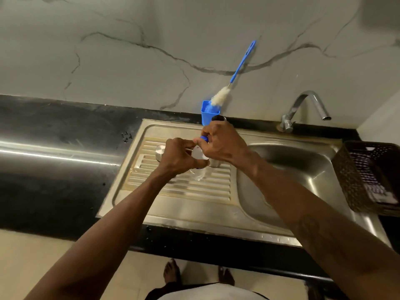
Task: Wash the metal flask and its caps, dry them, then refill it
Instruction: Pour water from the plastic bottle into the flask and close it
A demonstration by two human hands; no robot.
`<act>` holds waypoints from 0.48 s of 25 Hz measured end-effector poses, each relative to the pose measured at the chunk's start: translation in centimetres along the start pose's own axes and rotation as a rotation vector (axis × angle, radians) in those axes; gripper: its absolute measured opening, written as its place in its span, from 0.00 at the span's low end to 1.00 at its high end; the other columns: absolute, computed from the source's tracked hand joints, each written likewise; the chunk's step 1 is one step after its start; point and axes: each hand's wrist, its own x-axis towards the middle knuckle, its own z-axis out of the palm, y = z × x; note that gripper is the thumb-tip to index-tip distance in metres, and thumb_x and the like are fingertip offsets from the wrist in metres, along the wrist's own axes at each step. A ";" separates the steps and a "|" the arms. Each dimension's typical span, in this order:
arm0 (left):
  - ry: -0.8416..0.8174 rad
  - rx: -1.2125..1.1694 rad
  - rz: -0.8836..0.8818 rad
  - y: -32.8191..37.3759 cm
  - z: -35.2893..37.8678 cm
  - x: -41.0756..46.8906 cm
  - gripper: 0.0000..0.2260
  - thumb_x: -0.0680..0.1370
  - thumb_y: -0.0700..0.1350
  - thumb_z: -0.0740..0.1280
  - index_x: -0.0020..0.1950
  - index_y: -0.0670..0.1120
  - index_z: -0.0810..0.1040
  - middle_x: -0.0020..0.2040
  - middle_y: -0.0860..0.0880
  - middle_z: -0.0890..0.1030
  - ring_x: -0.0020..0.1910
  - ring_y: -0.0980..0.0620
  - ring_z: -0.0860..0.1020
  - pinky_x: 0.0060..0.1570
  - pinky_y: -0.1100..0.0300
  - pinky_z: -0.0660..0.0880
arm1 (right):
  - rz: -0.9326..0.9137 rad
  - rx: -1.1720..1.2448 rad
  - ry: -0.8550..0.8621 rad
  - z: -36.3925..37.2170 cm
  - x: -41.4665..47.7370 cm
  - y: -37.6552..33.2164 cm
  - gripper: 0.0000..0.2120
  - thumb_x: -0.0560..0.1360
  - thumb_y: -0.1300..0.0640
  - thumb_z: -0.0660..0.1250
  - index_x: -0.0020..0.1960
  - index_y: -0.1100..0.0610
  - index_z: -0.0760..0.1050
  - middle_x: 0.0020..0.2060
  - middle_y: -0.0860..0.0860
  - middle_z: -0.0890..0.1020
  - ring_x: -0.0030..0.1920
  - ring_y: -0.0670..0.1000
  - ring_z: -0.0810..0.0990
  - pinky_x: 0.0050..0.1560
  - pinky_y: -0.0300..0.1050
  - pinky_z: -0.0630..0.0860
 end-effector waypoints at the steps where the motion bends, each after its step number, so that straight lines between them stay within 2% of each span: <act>1: 0.062 0.051 -0.014 0.2 1.2 -0.5 0.25 0.61 0.62 0.81 0.54 0.54 0.89 0.42 0.55 0.88 0.41 0.58 0.86 0.48 0.52 0.84 | 0.003 -0.153 -0.037 -0.5 -0.3 0.4 0.18 0.77 0.40 0.67 0.40 0.54 0.75 0.33 0.49 0.75 0.33 0.49 0.74 0.37 0.43 0.72; 3: 0.179 0.127 -0.045 0.9 3.1 -1.2 0.28 0.62 0.67 0.78 0.58 0.56 0.87 0.42 0.55 0.88 0.39 0.58 0.85 0.45 0.54 0.83 | 0.021 -0.363 -0.059 -1.3 -0.9 0.8 0.24 0.80 0.33 0.57 0.41 0.53 0.72 0.32 0.51 0.75 0.32 0.51 0.75 0.36 0.44 0.69; 7: 0.257 0.239 -0.020 2.7 4.0 -1.5 0.29 0.65 0.71 0.70 0.55 0.51 0.88 0.40 0.51 0.88 0.37 0.55 0.84 0.47 0.53 0.81 | 0.173 -0.275 -0.098 -1.3 -1.6 0.6 0.28 0.79 0.29 0.53 0.46 0.54 0.70 0.34 0.51 0.75 0.33 0.52 0.75 0.38 0.46 0.70; 10: 0.256 0.253 -0.036 3.5 4.2 -2.1 0.31 0.64 0.71 0.67 0.57 0.52 0.88 0.35 0.51 0.86 0.35 0.54 0.83 0.50 0.57 0.76 | 0.260 -0.267 -0.025 -0.9 -1.8 -0.4 0.23 0.81 0.34 0.56 0.49 0.55 0.69 0.36 0.53 0.76 0.35 0.52 0.76 0.40 0.46 0.72; 12: 0.219 0.211 -0.040 3.4 4.2 -2.5 0.29 0.64 0.69 0.69 0.56 0.53 0.88 0.37 0.51 0.87 0.37 0.55 0.84 0.52 0.60 0.74 | 0.254 -0.233 0.020 -0.4 -1.7 -0.5 0.19 0.81 0.40 0.60 0.50 0.56 0.73 0.37 0.53 0.77 0.35 0.52 0.76 0.39 0.45 0.72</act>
